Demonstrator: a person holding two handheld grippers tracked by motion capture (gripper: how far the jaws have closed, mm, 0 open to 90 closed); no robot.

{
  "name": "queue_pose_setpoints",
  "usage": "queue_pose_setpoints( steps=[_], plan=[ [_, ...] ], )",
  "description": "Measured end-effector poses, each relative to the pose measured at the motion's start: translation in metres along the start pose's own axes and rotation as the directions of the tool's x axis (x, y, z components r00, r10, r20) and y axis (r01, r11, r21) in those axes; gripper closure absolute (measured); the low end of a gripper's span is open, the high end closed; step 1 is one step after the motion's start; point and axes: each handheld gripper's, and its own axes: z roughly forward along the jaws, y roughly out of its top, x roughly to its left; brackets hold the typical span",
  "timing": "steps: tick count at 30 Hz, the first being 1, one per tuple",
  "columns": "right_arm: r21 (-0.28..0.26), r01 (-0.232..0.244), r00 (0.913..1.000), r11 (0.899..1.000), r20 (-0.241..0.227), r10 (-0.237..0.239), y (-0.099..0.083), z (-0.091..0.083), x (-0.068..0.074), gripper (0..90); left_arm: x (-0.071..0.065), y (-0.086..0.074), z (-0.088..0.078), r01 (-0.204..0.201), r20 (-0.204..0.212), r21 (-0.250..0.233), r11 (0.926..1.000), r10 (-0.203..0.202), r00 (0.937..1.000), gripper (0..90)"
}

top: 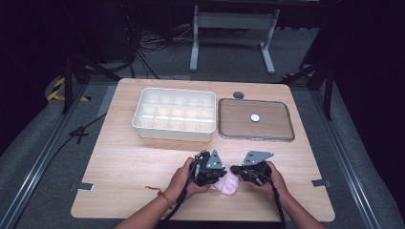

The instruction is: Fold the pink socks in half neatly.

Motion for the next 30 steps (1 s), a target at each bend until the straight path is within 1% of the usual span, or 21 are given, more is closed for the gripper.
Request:
queue_pose_setpoints(
  steps=[6,9,11,14,15,18,19,20,21,23,25,27,28,30],
  plan=[
    [0.0,0.003,1.0,1.0,0.0,-0.003,0.0,0.0,0.0,87.5,-0.002,0.001,0.008,0.007,-0.022,0.022,0.9997,-0.006,0.9997,79.4],
    [0.001,0.005,1.0,1.0,0.003,-0.005,0.0,-0.002,-0.001,85.9,-0.002,0.001,0.01,0.02,-0.027,0.021,0.9996,-0.02,0.9994,78.1],
    [-0.009,0.001,0.9999,1.0,0.011,-0.001,0.0,-0.006,-0.003,86.0,-0.002,0.0,0.01,0.023,-0.023,0.01,0.9997,-0.023,0.9995,77.5],
    [-0.006,-0.007,0.9999,1.0,0.014,0.007,-0.002,-0.008,-0.004,86.2,-0.002,0.0,0.01,0.029,-0.017,-0.001,0.9996,-0.029,0.9994,75.6],
    [-0.002,-0.011,0.9999,1.0,0.012,0.011,-0.003,-0.008,-0.005,86.2,-0.002,0.0,0.009,0.036,-0.012,-0.012,0.9993,-0.036,0.9993,75.6],
    [0.007,-0.012,0.9999,1.0,0.009,0.012,-0.005,-0.007,-0.006,86.2,-0.003,0.002,0.007,0.044,-0.002,-0.026,0.9987,-0.044,0.999,72.5],
    [0.012,-0.007,0.9999,1.0,0.011,0.007,-0.005,-0.006,-0.005,86.2,-0.004,0.002,0.006,0.044,-0.002,-0.031,0.9986,-0.044,0.999,68.7],
    [0.012,-0.007,0.9999,1.0,0.011,0.007,-0.005,-0.006,-0.005,86.2,-0.004,0.003,0.004,0.041,0.004,-0.041,0.9983,-0.041,0.9991,68.7],
    [0.015,-0.005,1.0,1.0,0.009,0.005,-0.005,-0.005,-0.004,86.0,-0.004,0.004,0.001,0.05,0.002,-0.05,0.9975,-0.05,0.9988,65.1],
    [0.012,-0.002,0.9999,1.0,0.011,0.002,-0.005,-0.006,-0.004,85.9,-0.004,0.006,-0.006,0.048,0.002,-0.068,0.9965,-0.048,0.9989,59.7],
    [0.011,-0.006,0.9999,1.0,0.011,0.006,-0.005,-0.007,-0.005,85.8,-0.004,0.007,-0.017,0.058,-0.004,-0.095,0.9938,-0.058,0.9983,53.4],
    [0.01,-0.004,0.9999,1.0,0.013,0.004,-0.005,-0.007,-0.005,85.7,-0.002,0.007,-0.026,0.051,-0.01,-0.113,0.9923,-0.052,0.9986,52.3],
    [0.008,-0.004,0.9999,1.0,0.013,0.004,-0.006,-0.008,-0.006,85.7,-0.002,0.007,-0.033,0.056,-0.024,-0.124,0.9906,-0.06,0.9979,51.9],
    [0.007,-0.005,0.9998,1.0,0.019,0.005,-0.006,-0.009,-0.006,85.7,0.0,0.004,-0.041,0.048,-0.042,-0.126,0.9909,-0.054,0.9977,51.1]
  ],
)
